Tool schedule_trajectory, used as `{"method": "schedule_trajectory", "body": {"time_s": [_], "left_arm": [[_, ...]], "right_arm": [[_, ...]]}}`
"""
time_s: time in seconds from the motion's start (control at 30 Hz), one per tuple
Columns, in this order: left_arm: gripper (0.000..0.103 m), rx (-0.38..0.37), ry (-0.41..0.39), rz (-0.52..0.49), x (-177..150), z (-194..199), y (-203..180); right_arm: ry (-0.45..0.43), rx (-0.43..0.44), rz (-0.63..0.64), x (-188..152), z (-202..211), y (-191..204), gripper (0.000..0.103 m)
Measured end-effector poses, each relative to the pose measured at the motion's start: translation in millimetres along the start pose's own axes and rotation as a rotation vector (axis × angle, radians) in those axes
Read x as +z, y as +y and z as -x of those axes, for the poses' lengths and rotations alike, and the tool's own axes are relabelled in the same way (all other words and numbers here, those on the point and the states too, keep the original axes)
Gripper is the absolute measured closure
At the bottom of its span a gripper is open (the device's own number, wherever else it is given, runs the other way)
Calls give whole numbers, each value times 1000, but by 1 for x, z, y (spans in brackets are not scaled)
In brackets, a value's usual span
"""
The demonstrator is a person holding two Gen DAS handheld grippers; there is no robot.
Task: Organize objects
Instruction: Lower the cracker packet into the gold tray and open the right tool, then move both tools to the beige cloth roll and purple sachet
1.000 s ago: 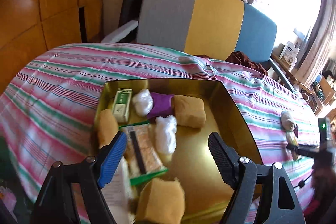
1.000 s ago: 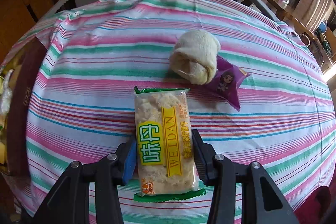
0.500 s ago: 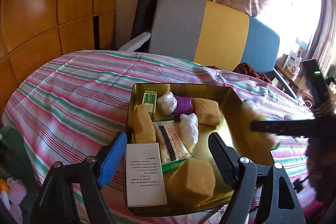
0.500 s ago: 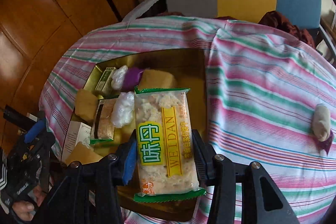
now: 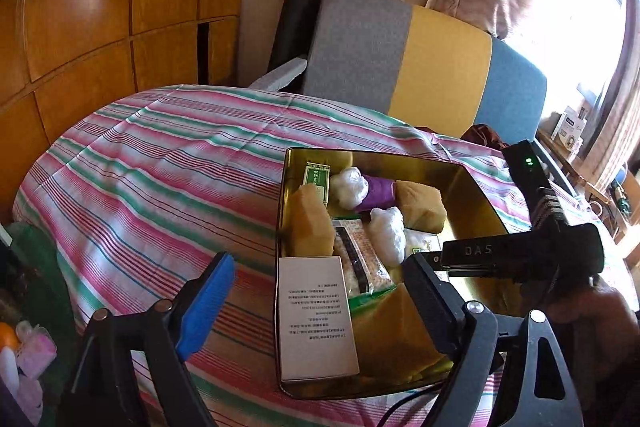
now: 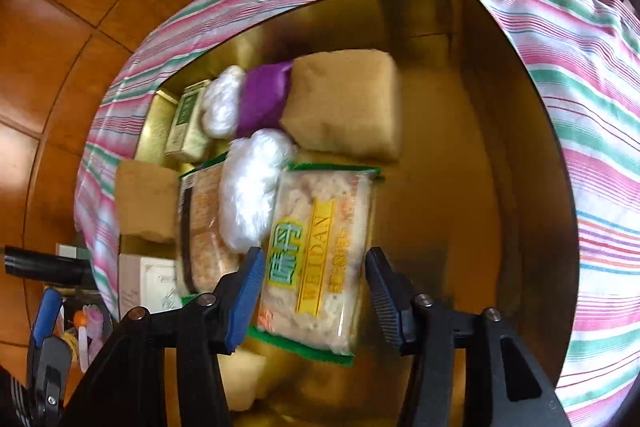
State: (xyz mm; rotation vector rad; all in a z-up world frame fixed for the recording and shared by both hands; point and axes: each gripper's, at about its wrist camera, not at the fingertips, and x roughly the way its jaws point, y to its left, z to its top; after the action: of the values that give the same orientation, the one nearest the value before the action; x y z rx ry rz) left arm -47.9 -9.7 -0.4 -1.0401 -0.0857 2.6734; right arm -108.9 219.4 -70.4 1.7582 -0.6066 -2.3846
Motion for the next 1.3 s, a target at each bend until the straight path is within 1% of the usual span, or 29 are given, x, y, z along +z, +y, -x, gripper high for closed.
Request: {"method": "schedule_trajectory", "body": {"time_s": [0.13, 0.27, 0.37, 0.4, 0.43, 0.5, 0.53, 0.63, 0.7, 0.87, 1.0, 1.03, 1.07, 1.1, 1.13, 1.17, 1.2, 1.23, 1.27, 1.3], "left_arm": [[16, 9, -11, -17, 0, 2, -4], [14, 12, -29, -45, 0, 8, -11], [13, 13, -45, -61, 1, 13, -17], [13, 13, -51, -69, 1, 15, -20], [13, 11, -56, -77, 2, 16, -22], [13, 11, -61, -90, 2, 19, -27], [13, 10, -62, -96, 2, 19, -29], [13, 2, -67, -117, 3, 22, -37], [13, -1, -67, -133, 3, 24, -44], [13, -15, -63, -177, 2, 24, -62], [13, -29, -59, -220, 2, 23, -79], [13, -32, -57, -229, 2, 23, -83], [13, -35, -56, -240, 2, 22, -88], [13, -39, -55, -249, 2, 22, -93], [13, -44, -54, -259, 2, 22, -97], [13, -48, -53, -270, 2, 21, -103], [13, -52, -52, -282, 2, 21, -108], [13, -56, -50, -293, 2, 20, -113], [13, -62, -49, -304, 3, 19, -118], [13, -67, -48, -318, 3, 18, -125]], "right_arm": [[-27, 19, 29, -10, 11, 0, 50], [-101, 7, 93, -25, 34, 1, 50], [-164, -12, 143, -34, 55, -1, 50], [-206, -25, 167, -40, 69, -2, 50], [-206, -25, 167, -40, 69, -2, 50], [-254, -54, 181, -43, 80, -6, 50], [-290, -80, 184, -46, 93, -13, 50], [-310, -99, 179, -45, 102, -22, 50], [-326, -128, 174, -42, 110, -31, 50], [-363, -199, 125, -45, 136, -74, 50], [-401, -258, 64, -49, 160, -117, 50], [-419, -289, 30, -50, 170, -138, 50], [-419, -289, 30, -50, 170, -138, 50], [-427, -307, 15, -50, 175, -149, 50], [-443, -344, -15, -50, 184, -171, 50], [-443, -344, -15, -50, 184, -171, 50], [-448, -363, -31, -50, 188, -183, 50], [-461, -406, -71, -50, 194, -206, 50], [-461, -406, -71, -50, 194, -206, 50], [-479, -450, -116, -51, 198, -229, 50]]}}
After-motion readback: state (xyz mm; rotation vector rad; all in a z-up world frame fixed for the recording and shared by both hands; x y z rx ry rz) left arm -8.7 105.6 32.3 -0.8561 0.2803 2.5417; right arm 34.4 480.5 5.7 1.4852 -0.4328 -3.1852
